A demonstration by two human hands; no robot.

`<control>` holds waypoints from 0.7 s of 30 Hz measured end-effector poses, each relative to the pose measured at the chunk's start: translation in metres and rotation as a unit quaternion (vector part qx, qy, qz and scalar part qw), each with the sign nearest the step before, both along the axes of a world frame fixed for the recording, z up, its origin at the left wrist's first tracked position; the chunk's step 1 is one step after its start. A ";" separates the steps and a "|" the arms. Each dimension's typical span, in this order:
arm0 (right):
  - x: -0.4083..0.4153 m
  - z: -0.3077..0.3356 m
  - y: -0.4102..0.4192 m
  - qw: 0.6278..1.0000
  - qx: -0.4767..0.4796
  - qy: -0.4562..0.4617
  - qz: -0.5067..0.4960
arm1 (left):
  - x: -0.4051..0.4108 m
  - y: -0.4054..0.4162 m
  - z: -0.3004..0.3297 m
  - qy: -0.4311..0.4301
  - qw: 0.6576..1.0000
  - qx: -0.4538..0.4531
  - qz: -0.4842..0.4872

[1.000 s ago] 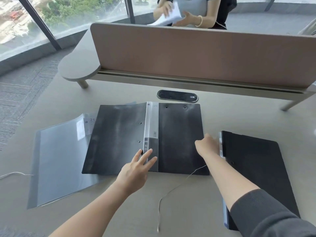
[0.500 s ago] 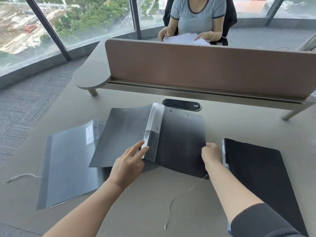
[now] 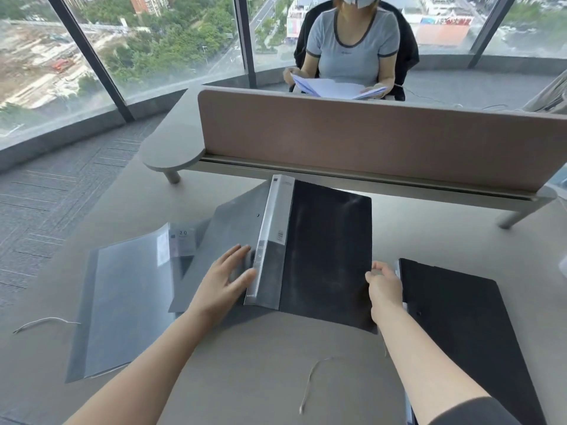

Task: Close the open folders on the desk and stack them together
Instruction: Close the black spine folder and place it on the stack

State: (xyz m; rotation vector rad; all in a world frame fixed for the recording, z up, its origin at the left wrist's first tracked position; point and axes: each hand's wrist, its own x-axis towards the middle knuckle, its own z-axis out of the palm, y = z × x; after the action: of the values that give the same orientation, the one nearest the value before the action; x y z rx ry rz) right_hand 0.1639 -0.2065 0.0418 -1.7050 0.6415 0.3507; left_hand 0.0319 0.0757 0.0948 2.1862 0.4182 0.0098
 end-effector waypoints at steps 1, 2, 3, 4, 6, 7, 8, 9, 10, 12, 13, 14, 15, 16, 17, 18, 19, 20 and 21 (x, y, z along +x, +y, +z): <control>-0.001 0.002 0.001 1.000 0.011 -0.003 0.002 | 0.007 -0.001 0.005 0.006 0.999 -0.038 0.037; -0.001 0.005 0.001 1.000 0.023 -0.011 0.003 | 0.014 -0.002 0.012 0.017 0.994 -0.081 0.068; -0.001 0.009 0.002 0.999 0.033 -0.021 0.005 | 0.020 -0.001 0.017 0.028 0.988 -0.126 0.089; -0.001 0.013 0.003 0.998 0.044 -0.033 0.006 | 0.025 0.000 0.023 0.035 0.981 -0.162 0.100; -0.001 0.021 0.006 0.996 0.067 -0.052 0.013 | 0.033 0.002 0.032 0.039 0.972 -0.205 0.107; 0.000 0.023 0.007 0.995 0.078 -0.060 0.019 | 0.036 0.002 0.037 0.039 0.968 -0.221 0.110; 0.000 0.025 0.008 0.993 0.092 -0.065 0.024 | 0.039 0.002 0.042 0.040 0.964 -0.239 0.113; 0.001 0.028 0.010 0.992 0.105 -0.068 0.027 | 0.041 0.002 0.046 0.043 0.959 -0.258 0.112; 0.001 0.030 0.011 0.990 0.118 -0.073 0.029 | 0.043 0.002 0.051 0.044 0.953 -0.280 0.107; 0.003 0.035 0.015 0.986 0.139 -0.084 0.028 | 0.047 0.002 0.062 0.036 0.944 -0.315 0.093; 0.003 0.039 0.016 0.985 0.146 -0.091 0.028 | 0.048 0.002 0.067 0.028 0.941 -0.326 0.086; 0.003 0.042 0.017 0.983 0.152 -0.098 0.030 | 0.049 0.002 0.072 0.019 0.939 -0.333 0.079; 0.003 0.046 0.018 0.982 0.153 -0.104 0.035 | 0.049 0.001 0.077 0.011 0.939 -0.336 0.070; 0.003 0.050 0.019 0.981 0.153 -0.110 0.039 | 0.049 0.000 0.081 0.006 0.940 -0.336 0.063; 0.002 0.054 0.019 0.981 0.149 -0.117 0.044 | 0.049 -0.002 0.083 0.002 0.940 -0.337 0.059; 0.002 0.058 0.019 0.980 0.145 -0.125 0.048 | 0.049 -0.003 0.084 0.002 0.939 -0.338 0.058; 0.002 0.061 0.020 0.980 0.137 -0.132 0.053 | 0.049 -0.003 0.083 0.002 0.938 -0.343 0.060; 0.002 0.064 0.020 0.980 0.128 -0.140 0.057 | 0.048 -0.004 0.082 0.002 0.935 -0.350 0.063; 0.002 0.067 0.020 0.980 0.115 -0.148 0.060 | 0.048 -0.004 0.080 0.001 0.931 -0.358 0.067</control>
State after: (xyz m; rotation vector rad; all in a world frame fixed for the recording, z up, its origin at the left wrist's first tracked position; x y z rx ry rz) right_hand 0.1662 -0.1870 0.1091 -1.5358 0.2696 0.2384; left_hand 0.0797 0.0716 0.1747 1.4346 0.4800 -0.0625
